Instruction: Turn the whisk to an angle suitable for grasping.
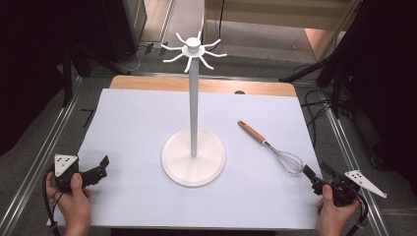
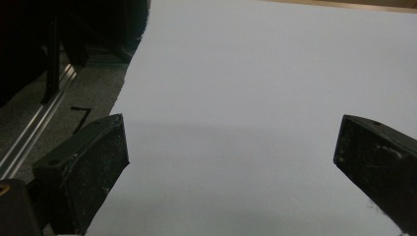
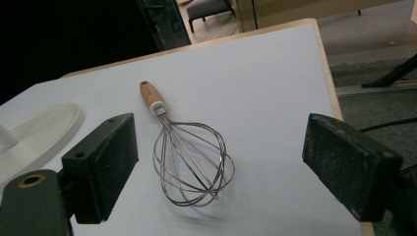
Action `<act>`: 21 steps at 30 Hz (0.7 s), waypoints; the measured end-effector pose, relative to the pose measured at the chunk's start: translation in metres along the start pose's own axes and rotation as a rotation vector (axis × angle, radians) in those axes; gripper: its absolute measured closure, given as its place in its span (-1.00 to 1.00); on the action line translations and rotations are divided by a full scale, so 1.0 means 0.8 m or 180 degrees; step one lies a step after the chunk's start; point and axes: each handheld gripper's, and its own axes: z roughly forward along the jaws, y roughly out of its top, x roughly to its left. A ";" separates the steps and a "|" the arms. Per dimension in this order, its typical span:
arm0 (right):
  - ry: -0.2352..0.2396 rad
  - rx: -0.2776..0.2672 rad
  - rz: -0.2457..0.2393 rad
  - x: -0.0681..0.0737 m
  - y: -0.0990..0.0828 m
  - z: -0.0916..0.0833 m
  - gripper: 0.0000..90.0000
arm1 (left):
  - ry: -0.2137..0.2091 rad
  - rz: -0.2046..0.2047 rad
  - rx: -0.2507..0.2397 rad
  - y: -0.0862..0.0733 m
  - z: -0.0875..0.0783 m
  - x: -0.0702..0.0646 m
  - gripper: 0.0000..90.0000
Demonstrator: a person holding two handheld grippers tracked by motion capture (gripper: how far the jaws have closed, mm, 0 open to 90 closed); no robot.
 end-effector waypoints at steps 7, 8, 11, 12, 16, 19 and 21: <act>-0.0093 0.0014 -0.0097 0.005 0.000 0.001 -0.45 | 0.0022 0.0025 0.0020 0.000 0.001 -0.001 -0.99; -0.0093 0.0014 -0.0097 0.005 0.000 0.001 -0.45 | 0.0022 0.0025 0.0020 0.000 0.001 -0.001 -0.99; -0.0112 -0.0005 -0.0135 0.006 0.000 0.002 -0.31 | 0.0012 0.0022 0.0010 0.000 0.001 -0.002 -0.99; -0.0117 -0.0011 -0.0144 0.007 0.000 0.002 -0.28 | 0.0002 0.0023 0.0006 0.000 0.001 -0.001 -0.99; -0.0115 0.0003 -0.0127 0.006 0.001 0.003 -0.23 | 0.0006 0.0023 0.0010 0.000 0.000 -0.001 -0.99; -0.0080 -0.0075 -0.0096 0.005 -0.001 0.000 -0.23 | 0.0004 0.0027 0.0010 0.000 0.000 -0.001 -0.99; -0.0044 -0.0156 -0.0059 0.003 -0.001 -0.003 -0.23 | 0.0005 0.0024 0.0011 0.000 0.000 -0.001 -0.99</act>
